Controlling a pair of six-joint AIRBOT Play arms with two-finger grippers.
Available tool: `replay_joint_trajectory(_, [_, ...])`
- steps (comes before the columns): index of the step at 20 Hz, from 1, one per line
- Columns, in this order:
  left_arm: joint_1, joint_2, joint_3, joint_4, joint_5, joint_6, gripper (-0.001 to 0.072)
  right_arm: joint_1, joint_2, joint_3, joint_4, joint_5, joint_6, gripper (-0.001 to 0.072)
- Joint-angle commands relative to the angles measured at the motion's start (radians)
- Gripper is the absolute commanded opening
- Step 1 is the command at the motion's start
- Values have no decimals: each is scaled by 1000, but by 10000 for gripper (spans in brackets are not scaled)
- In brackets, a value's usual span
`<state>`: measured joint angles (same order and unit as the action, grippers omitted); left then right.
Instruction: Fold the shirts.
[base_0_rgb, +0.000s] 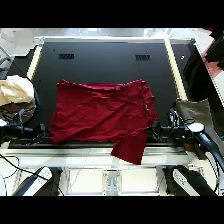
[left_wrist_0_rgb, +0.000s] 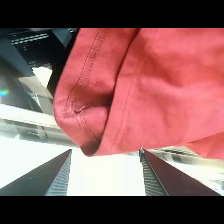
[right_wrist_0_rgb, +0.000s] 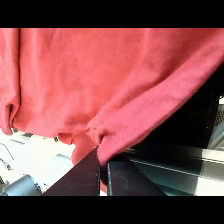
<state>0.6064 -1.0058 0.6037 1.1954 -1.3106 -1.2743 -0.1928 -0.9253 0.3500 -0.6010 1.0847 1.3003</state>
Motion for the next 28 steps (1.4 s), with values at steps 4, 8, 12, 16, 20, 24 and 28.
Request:
replay_joint_trajectory(4, [-77,-68,-19,-103,81,46,465,1,2,1,1,-12,0,23])
replay_joint_trajectory(8, [-142,-154,-19,-97,143,46,465,1,2,1,2,5,0,23])
replay_joint_trajectory(12, [-142,-161,-19,-97,145,44,341,1,2,1,2,-5,0,23])
replay_joint_trajectory(16, [-142,-161,-18,-150,145,55,19,1,2,1,2,-5,0,23])
replay_joint_trajectory(20, [-142,-158,45,-195,164,77,9,1,2,1,2,-4,0,23])
replay_joint_trajectory(24, [-142,-158,167,-202,311,12,8,1,2,1,2,-5,0,23])
replay_joint_trajectory(28, [-153,-184,203,-208,414,-2,39,1,2,1,2,-29,0,23])
